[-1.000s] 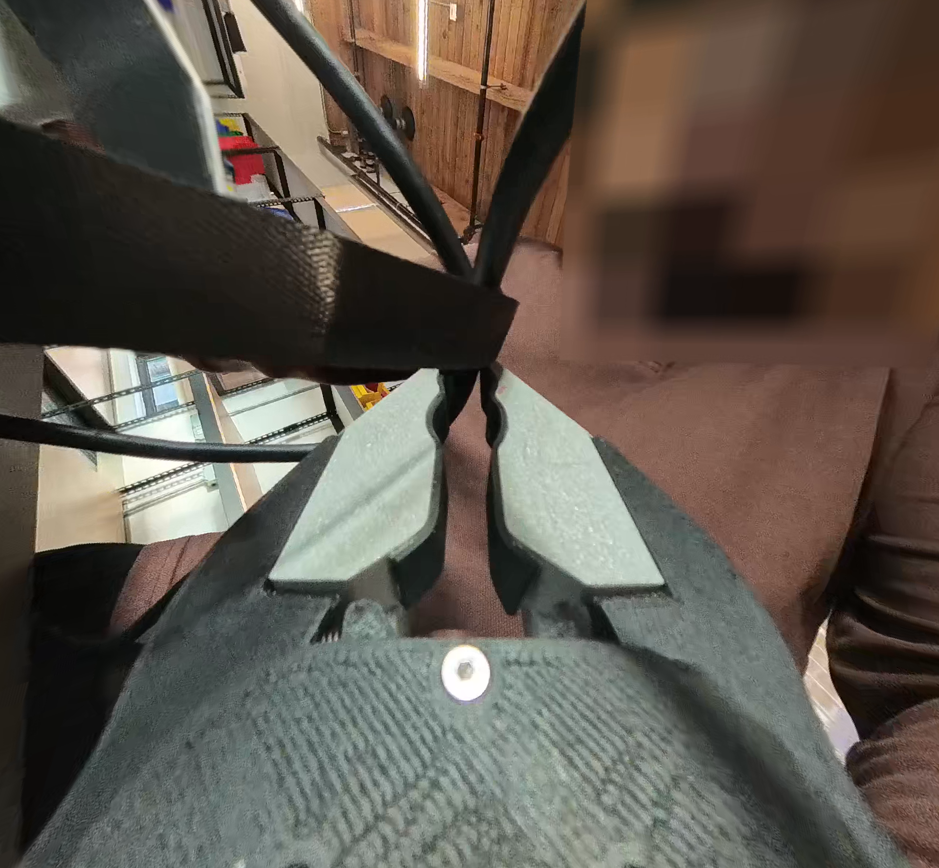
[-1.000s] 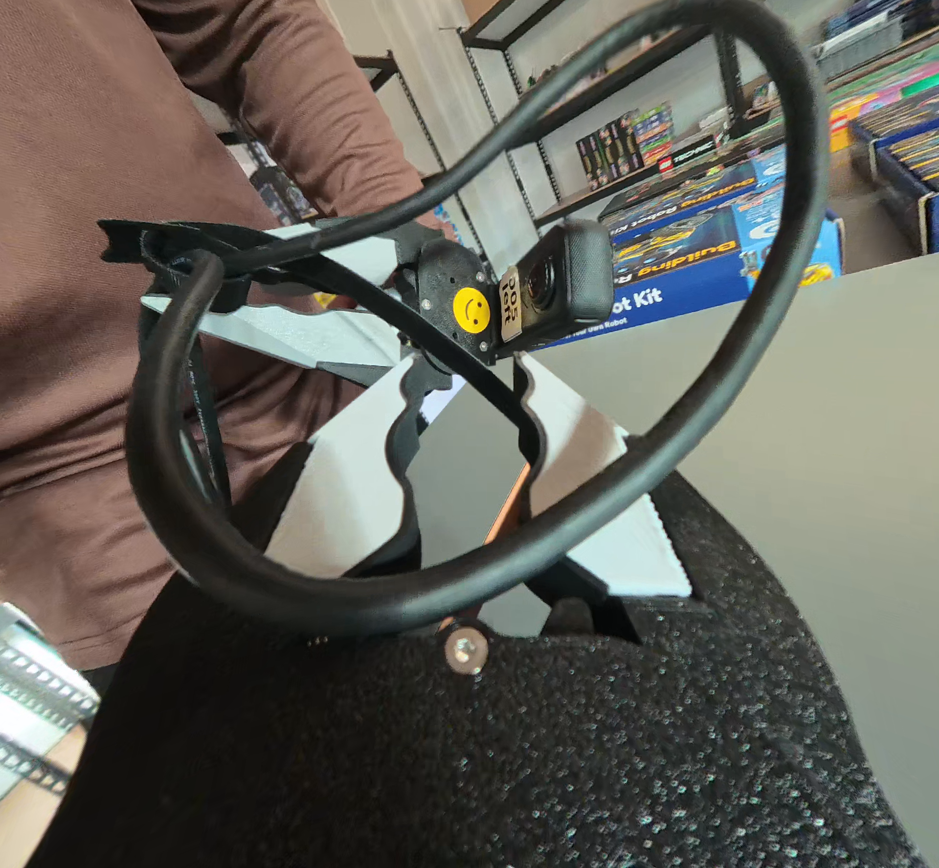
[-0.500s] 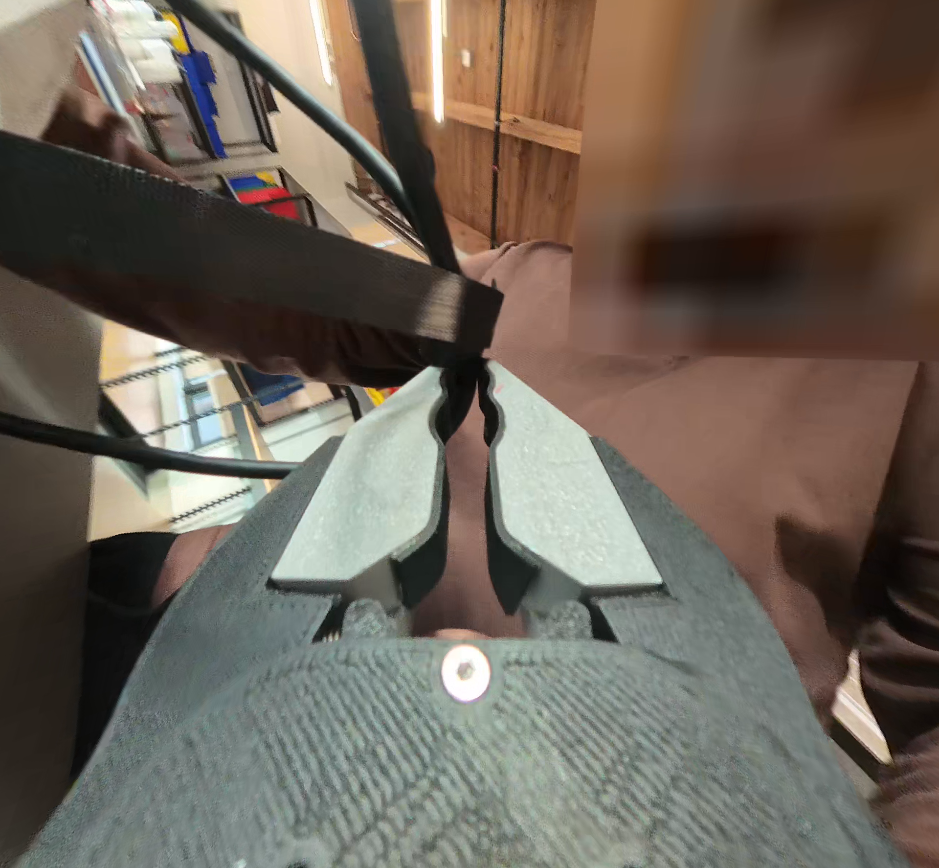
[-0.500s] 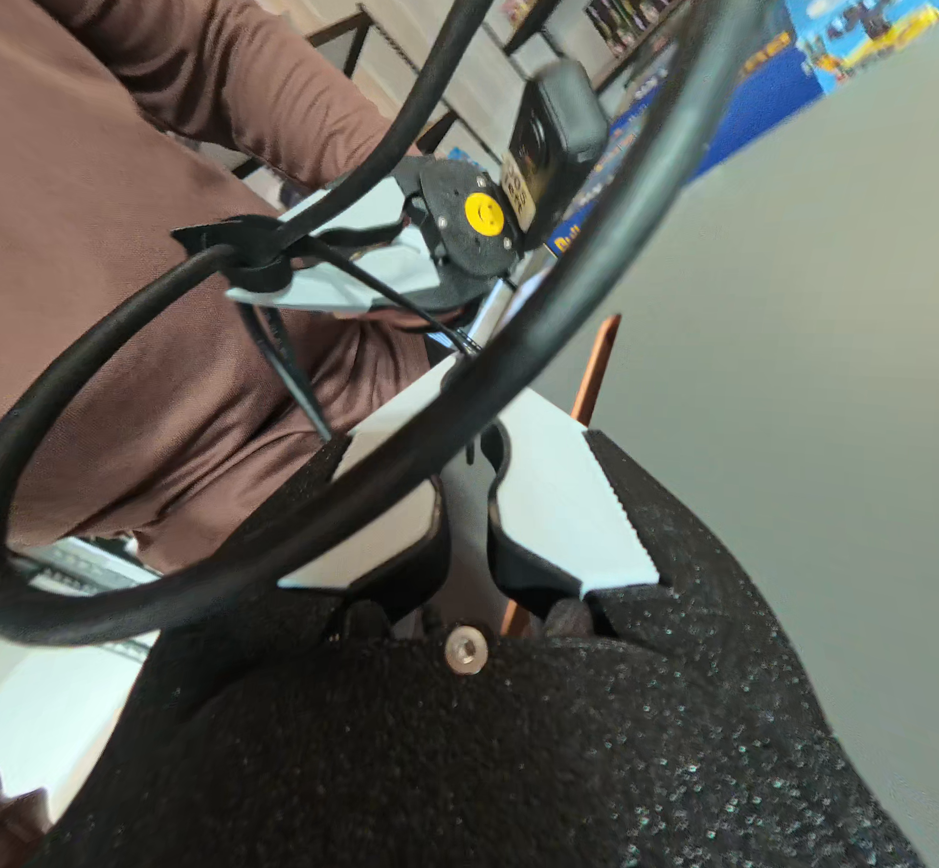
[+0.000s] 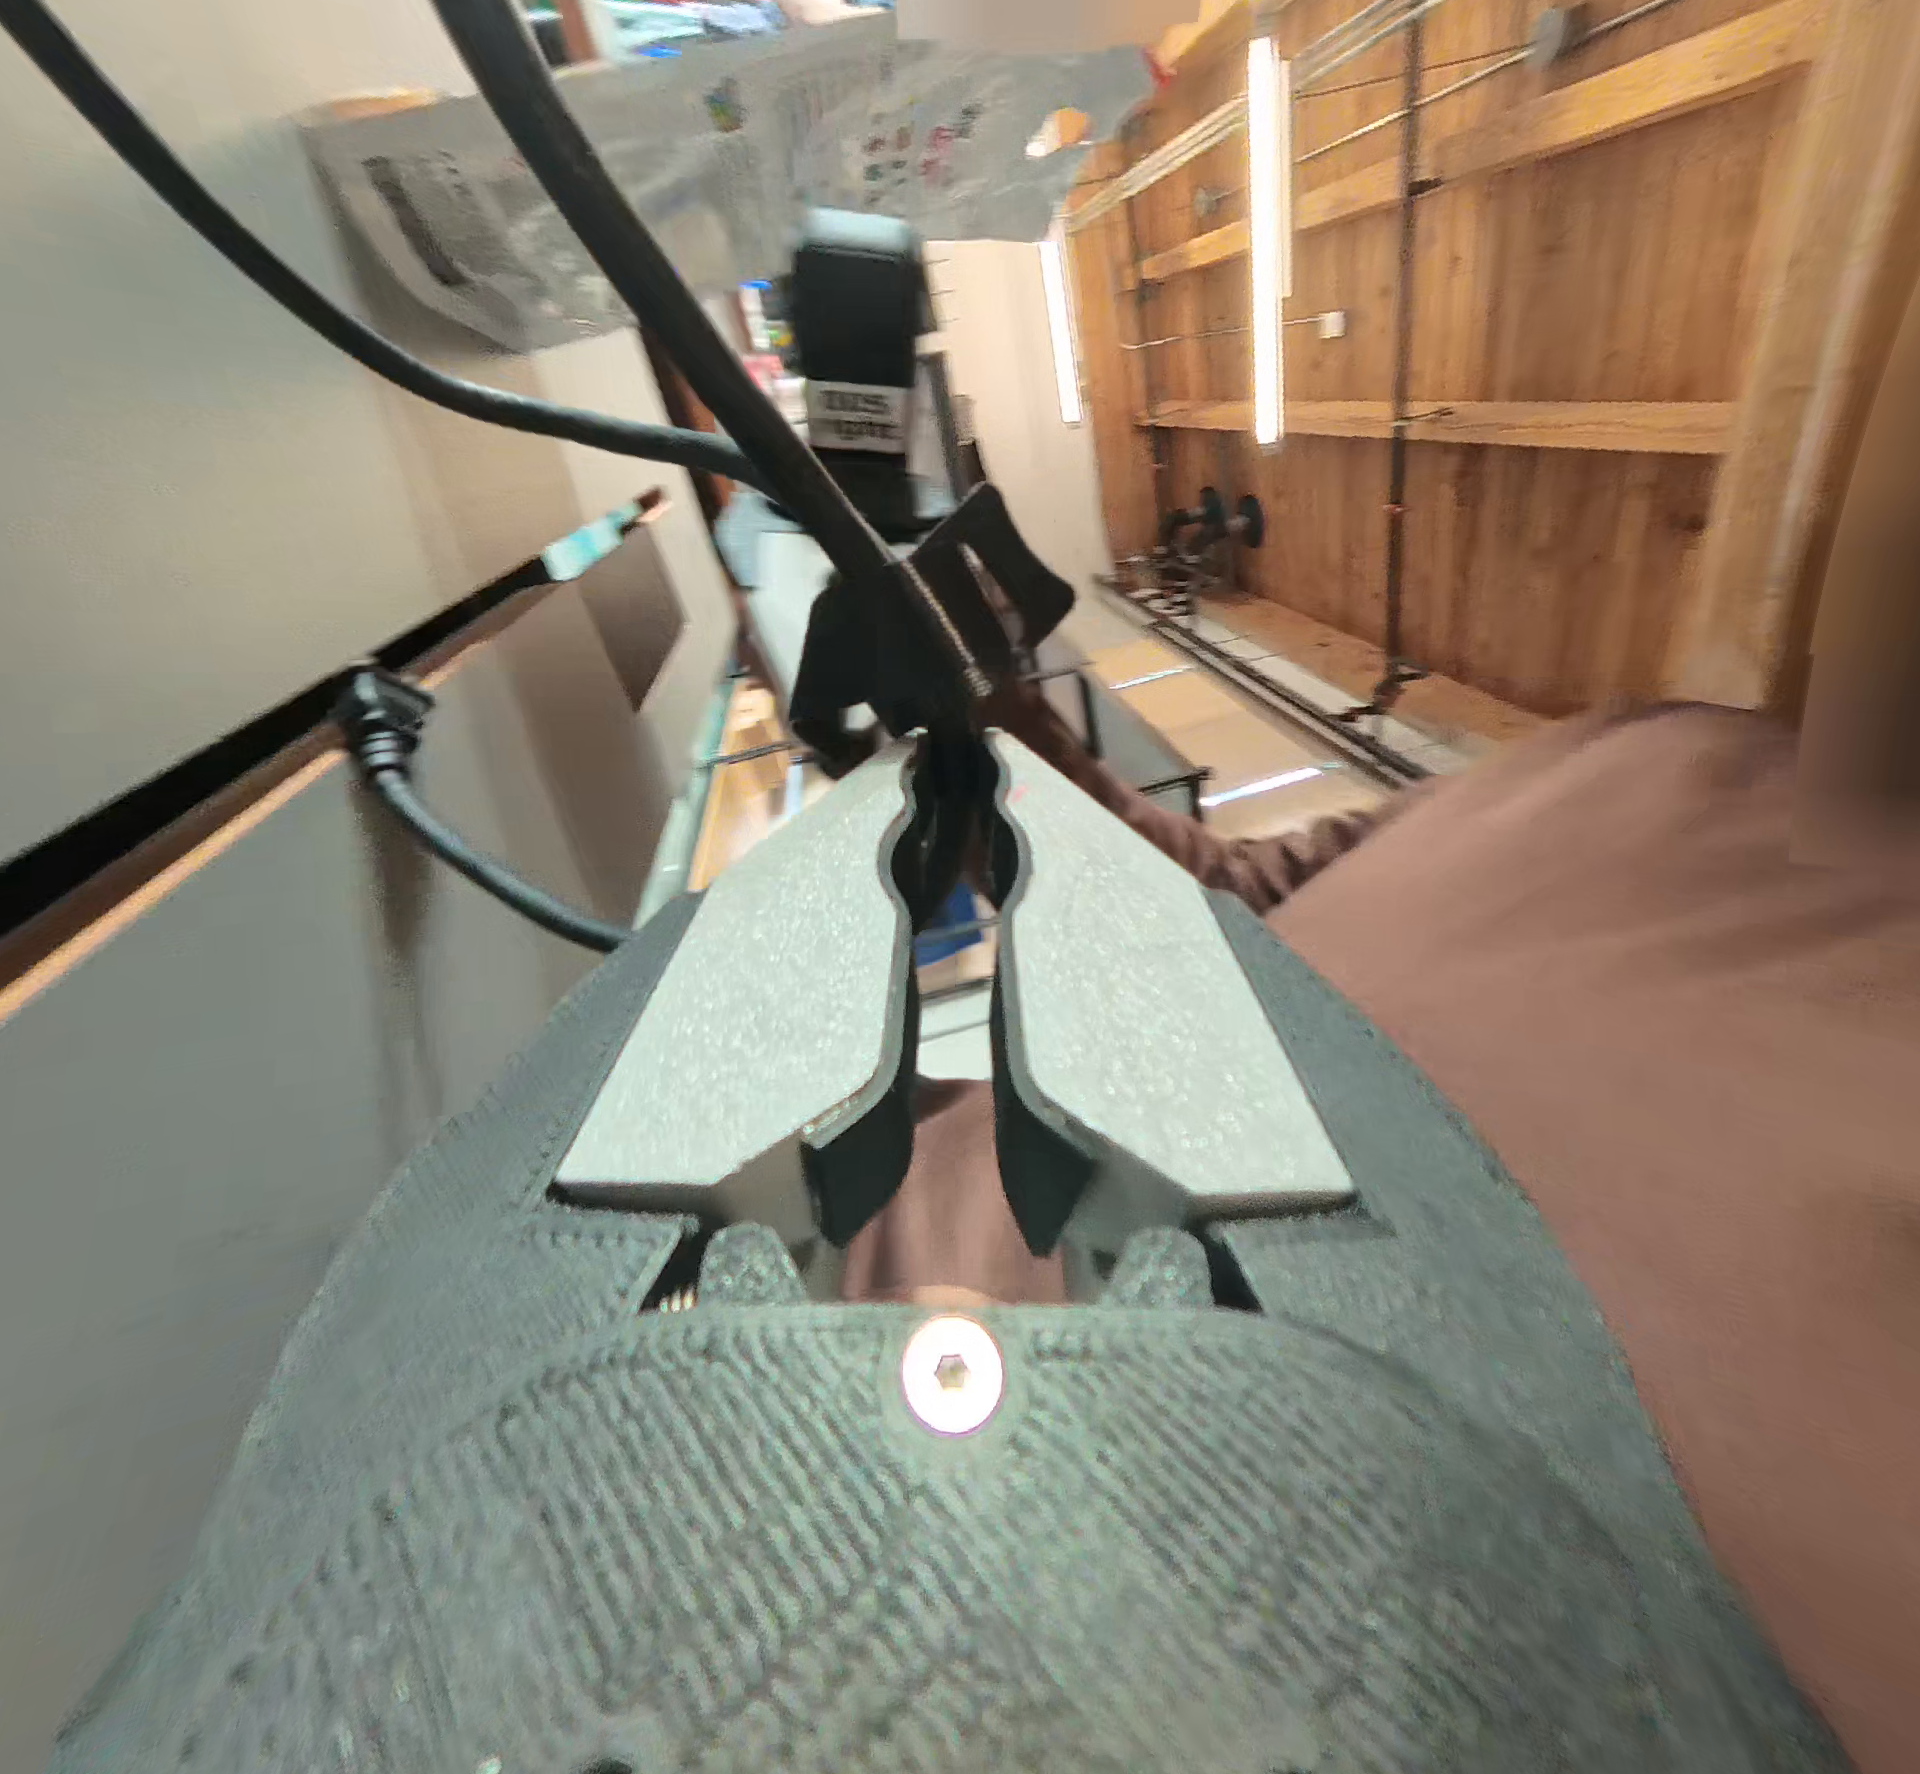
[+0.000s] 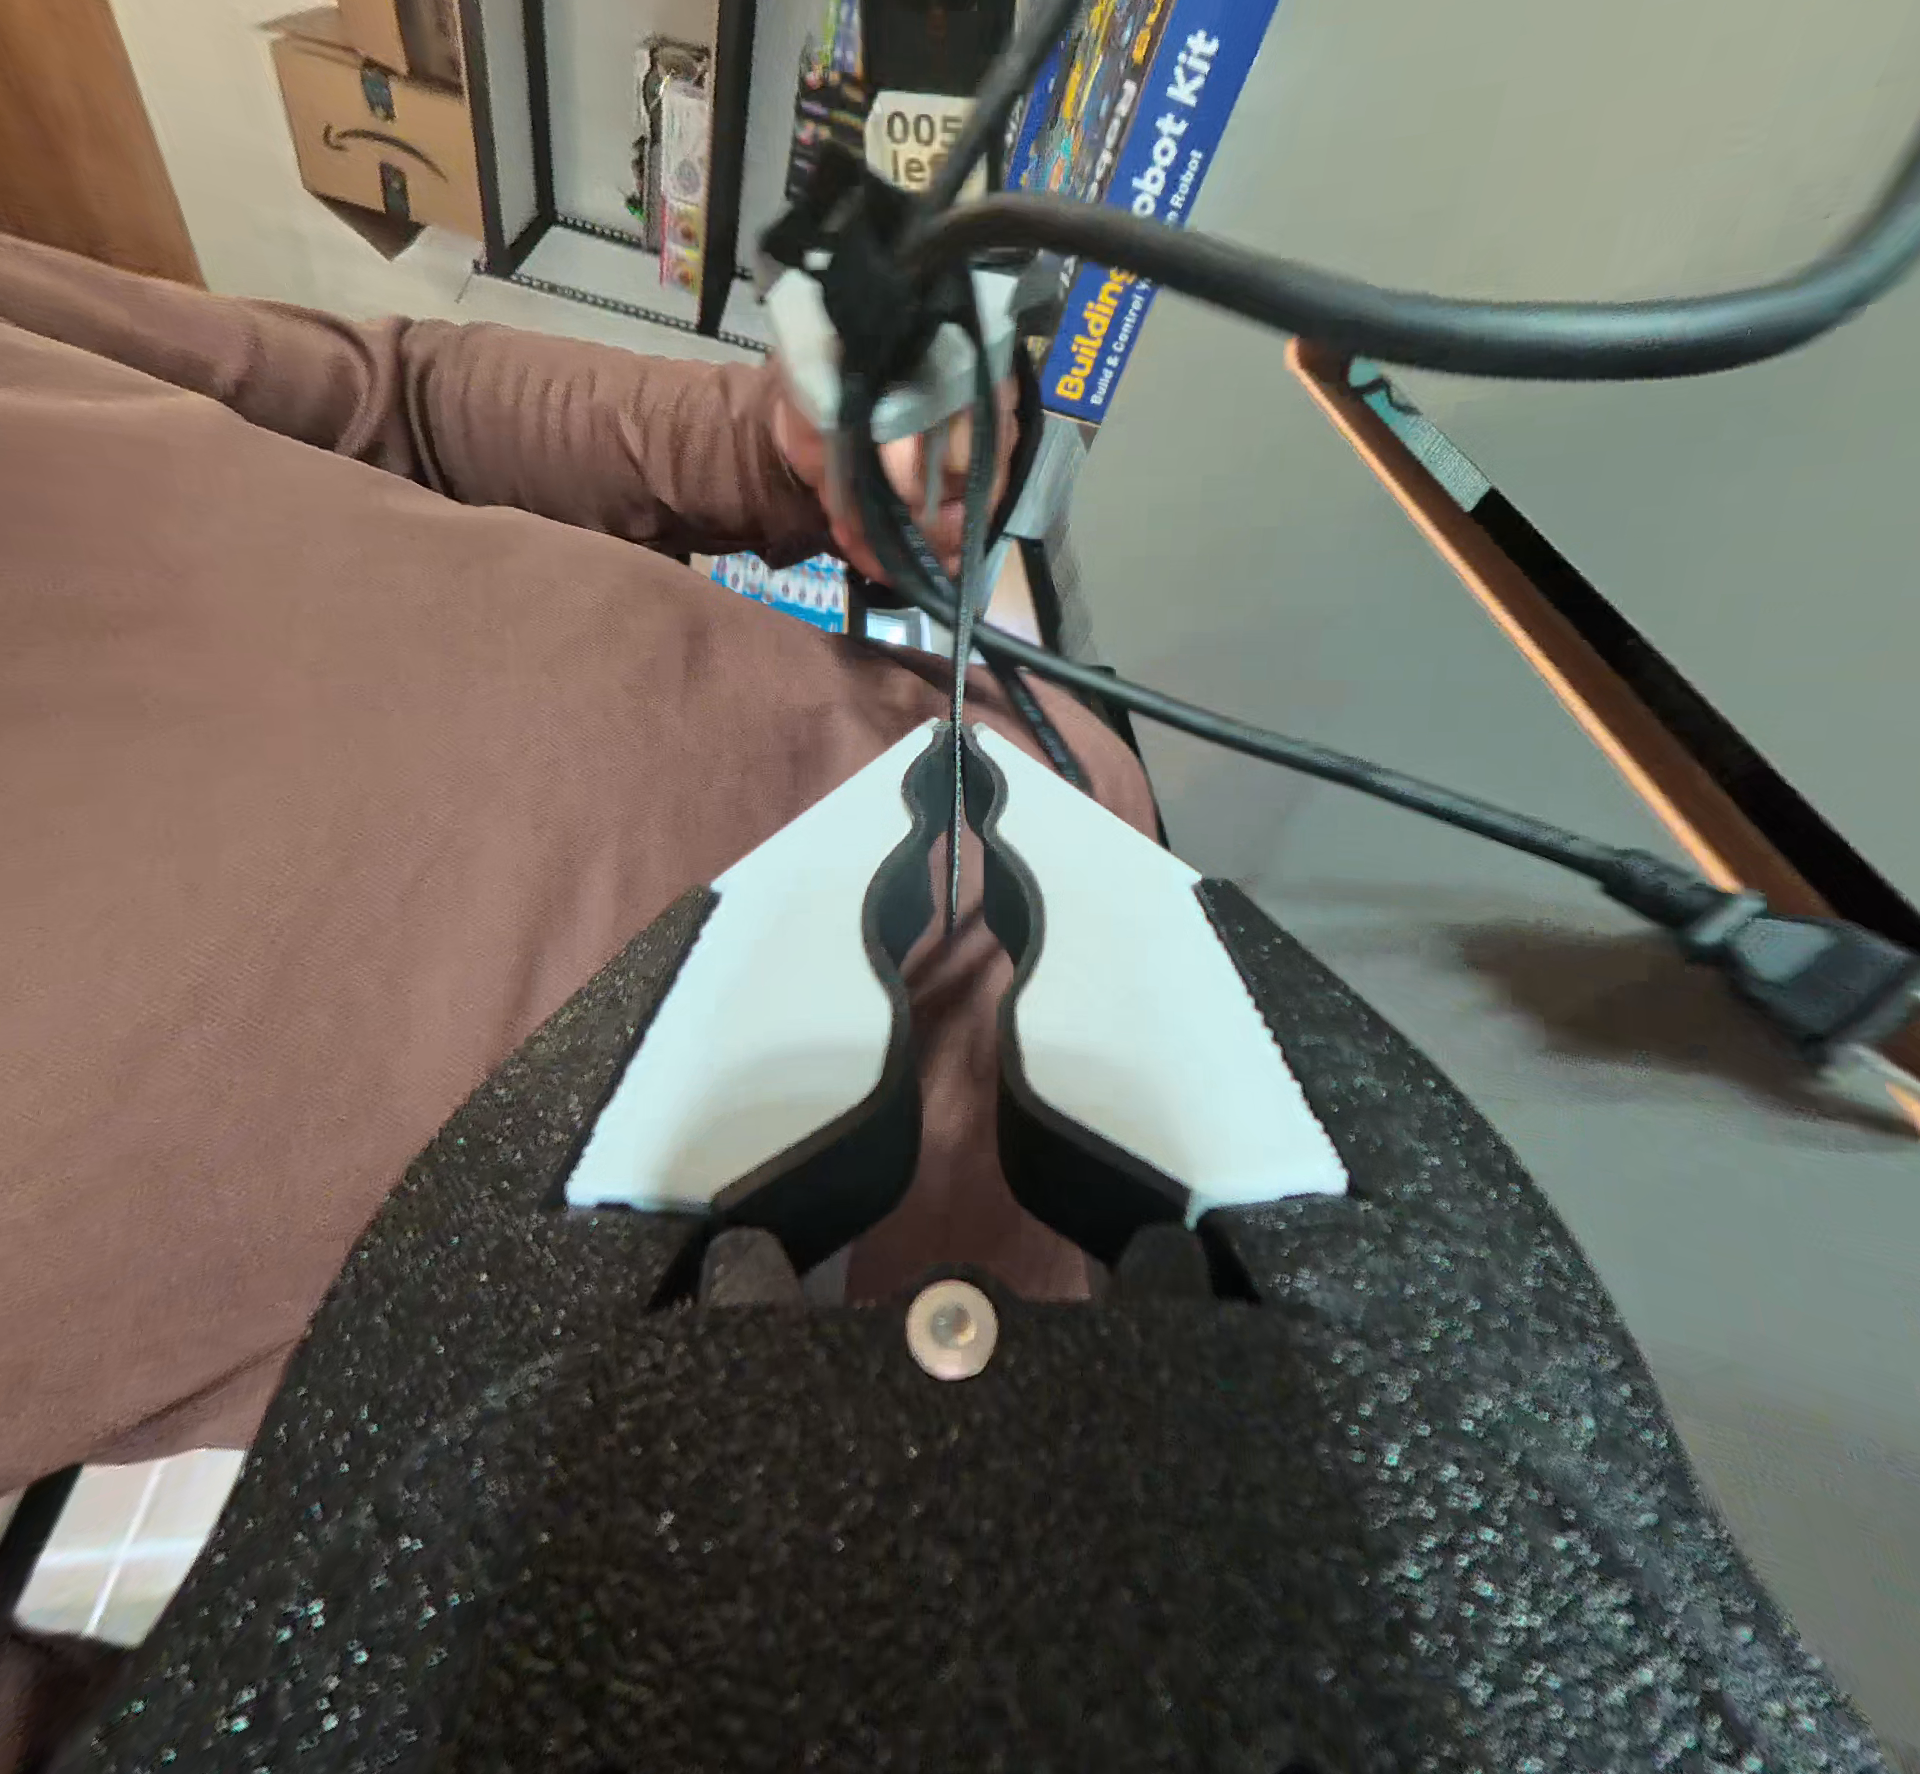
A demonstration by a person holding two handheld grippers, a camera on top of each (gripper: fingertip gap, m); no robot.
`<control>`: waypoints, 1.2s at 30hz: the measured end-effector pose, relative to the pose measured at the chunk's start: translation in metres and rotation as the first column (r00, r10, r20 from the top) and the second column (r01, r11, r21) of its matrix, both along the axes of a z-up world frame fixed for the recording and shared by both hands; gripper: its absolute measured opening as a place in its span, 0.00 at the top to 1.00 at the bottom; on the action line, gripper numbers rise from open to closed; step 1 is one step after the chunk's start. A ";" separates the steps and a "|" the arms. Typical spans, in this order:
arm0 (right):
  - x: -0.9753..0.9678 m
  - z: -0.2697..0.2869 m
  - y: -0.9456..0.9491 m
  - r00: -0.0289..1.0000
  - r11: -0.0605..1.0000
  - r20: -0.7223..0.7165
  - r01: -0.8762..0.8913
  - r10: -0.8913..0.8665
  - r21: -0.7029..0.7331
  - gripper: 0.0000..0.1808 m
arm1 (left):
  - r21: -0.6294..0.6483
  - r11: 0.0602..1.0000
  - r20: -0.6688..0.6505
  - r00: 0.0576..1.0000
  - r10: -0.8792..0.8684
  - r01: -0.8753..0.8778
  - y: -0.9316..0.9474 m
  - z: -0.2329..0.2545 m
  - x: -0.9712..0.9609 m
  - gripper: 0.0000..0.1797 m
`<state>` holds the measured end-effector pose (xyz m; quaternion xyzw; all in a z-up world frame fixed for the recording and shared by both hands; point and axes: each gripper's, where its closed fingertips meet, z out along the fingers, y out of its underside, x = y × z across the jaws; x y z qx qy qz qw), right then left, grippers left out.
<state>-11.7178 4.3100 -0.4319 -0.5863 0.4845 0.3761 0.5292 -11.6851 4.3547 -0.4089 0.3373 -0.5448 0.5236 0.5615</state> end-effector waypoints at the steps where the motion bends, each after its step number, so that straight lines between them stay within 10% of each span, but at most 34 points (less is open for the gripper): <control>1: 0.000 0.009 -0.002 1.000 1.000 -0.006 0.008 -0.008 -0.007 1.00 | 0.039 0.999 0.036 0.999 0.000 -0.001 -0.004 -0.003 0.002 0.97; 8: 0.010 0.052 -0.006 0.996 0.991 -0.081 -0.055 0.046 -0.119 1.00 | 0.295 0.953 0.333 0.929 -0.163 0.061 -0.022 -0.016 0.008 0.97; 20: 0.041 0.083 0.026 0.974 1.000 -0.227 0.002 0.001 0.014 1.00 | 0.471 0.881 0.771 0.507 -0.385 -0.047 -0.053 -0.020 0.006 0.96; 28: 0.069 0.076 0.009 0.917 0.952 -0.308 0.293 -0.254 0.089 1.00 | 0.419 0.905 0.857 0.360 -0.368 -0.075 -0.062 -0.018 0.001 0.96; 36: 0.089 0.073 0.001 0.852 0.858 -0.243 0.500 -0.463 0.119 0.95 | 0.385 0.922 0.838 0.407 -0.365 0.034 -0.069 -0.011 -0.009 0.98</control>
